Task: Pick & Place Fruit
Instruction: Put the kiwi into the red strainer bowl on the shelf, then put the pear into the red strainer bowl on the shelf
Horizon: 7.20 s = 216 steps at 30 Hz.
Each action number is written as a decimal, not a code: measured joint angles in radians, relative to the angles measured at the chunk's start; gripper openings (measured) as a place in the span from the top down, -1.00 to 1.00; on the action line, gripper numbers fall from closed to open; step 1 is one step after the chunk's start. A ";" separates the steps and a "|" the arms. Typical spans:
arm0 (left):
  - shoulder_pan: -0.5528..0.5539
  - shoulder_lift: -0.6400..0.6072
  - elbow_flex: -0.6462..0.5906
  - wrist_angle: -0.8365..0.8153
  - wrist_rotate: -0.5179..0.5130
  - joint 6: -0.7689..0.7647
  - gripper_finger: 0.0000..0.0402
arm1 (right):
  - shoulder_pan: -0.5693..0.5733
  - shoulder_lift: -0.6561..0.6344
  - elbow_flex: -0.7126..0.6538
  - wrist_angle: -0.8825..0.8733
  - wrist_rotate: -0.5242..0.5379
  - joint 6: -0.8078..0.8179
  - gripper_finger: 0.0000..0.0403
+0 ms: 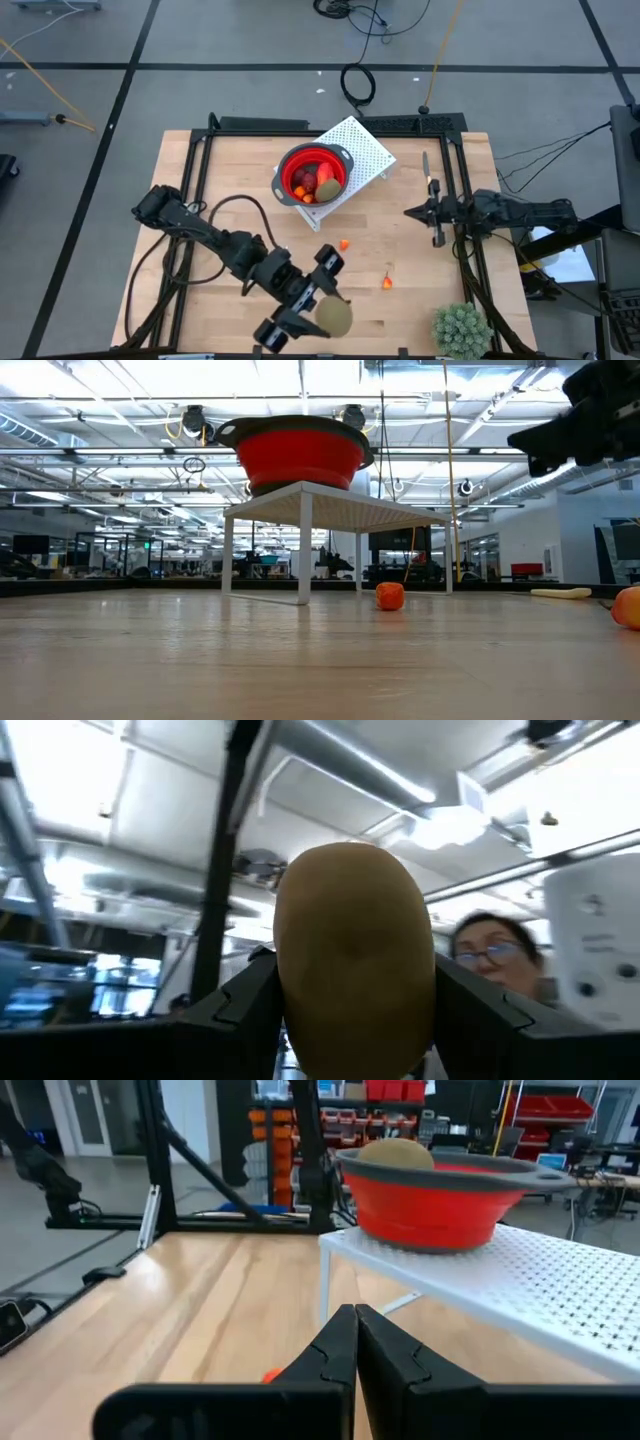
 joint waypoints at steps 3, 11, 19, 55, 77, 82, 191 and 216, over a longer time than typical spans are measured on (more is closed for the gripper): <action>0.000 0.000 0.000 -0.002 0.025 0.000 -0.01 | 0.000 0.000 -0.032 0.036 0.001 0.002 1.00; 0.001 0.000 0.000 -0.001 0.020 -0.005 -0.01 | 0.000 0.000 -0.056 0.045 0.073 0.002 1.00; -0.006 0.000 0.000 0.112 -0.180 0.065 -0.01 | 0.000 0.000 -0.057 0.052 0.074 -0.006 1.00; -0.020 0.000 0.000 -0.078 -0.955 0.386 -0.01 | 0.000 0.000 -0.059 0.052 0.074 -0.006 1.00; 0.041 0.000 0.000 -0.475 -1.685 0.974 -0.01 | 0.000 0.000 -0.059 0.052 0.074 -0.006 1.00; 0.103 -0.004 0.000 -0.475 -1.686 1.032 -0.01 | 0.000 0.000 -0.059 0.052 0.074 -0.009 1.00; 0.748 -0.206 -0.001 -1.836 -0.246 -0.219 -0.52 | 0.000 0.000 -0.059 0.053 0.074 0.006 1.00; 0.321 -0.353 -0.001 -1.701 -0.608 -0.575 -0.12 | 0.000 0.000 -0.063 0.110 0.072 0.006 1.00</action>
